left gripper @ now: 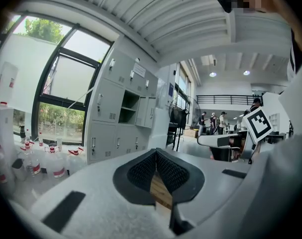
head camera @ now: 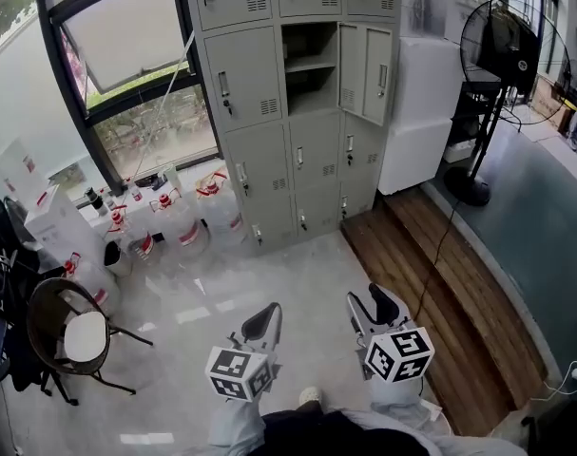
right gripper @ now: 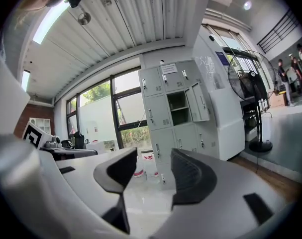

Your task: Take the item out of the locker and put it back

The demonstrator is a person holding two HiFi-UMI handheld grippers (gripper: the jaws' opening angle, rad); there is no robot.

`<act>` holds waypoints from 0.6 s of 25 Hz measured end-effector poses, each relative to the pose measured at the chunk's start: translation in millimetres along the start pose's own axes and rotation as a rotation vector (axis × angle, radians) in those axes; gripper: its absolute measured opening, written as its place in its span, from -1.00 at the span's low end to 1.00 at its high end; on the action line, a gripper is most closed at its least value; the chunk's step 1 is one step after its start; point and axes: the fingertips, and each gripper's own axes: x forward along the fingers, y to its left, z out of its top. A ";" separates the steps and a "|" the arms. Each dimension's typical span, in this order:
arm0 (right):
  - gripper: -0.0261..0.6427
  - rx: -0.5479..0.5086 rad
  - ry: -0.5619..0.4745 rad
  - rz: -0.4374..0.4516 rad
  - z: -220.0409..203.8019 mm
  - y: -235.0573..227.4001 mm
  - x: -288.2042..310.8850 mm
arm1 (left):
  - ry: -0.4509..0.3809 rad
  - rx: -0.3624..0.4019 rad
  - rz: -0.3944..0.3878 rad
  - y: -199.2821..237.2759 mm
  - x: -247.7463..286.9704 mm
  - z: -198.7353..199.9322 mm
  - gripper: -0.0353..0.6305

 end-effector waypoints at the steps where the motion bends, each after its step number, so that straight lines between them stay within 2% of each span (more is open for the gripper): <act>1: -0.23 0.001 0.002 0.007 0.2 -0.4 7.9 | 0.000 0.001 -0.004 5.0 5.8 0.7 -0.87; 2: -0.07 0.000 0.004 0.012 0.2 -1.4 15.1 | 0.000 0.003 -0.008 9.7 11.3 1.3 -0.87; 5: 0.13 0.009 -0.006 0.003 2.1 -5.8 32.9 | 0.000 0.007 -0.019 22.5 25.1 3.9 -0.87; 8: 0.58 0.033 -0.037 -0.029 6.1 -11.2 43.9 | 0.005 0.009 -0.033 30.6 34.5 4.6 -0.87; 10: 0.68 0.044 -0.042 -0.030 6.7 -11.7 47.1 | 0.010 0.007 -0.041 32.9 37.9 3.7 -0.87; 15: 0.68 0.017 0.001 0.027 -1.4 -6.9 46.0 | 0.028 0.004 -0.061 30.5 40.8 -3.1 -0.87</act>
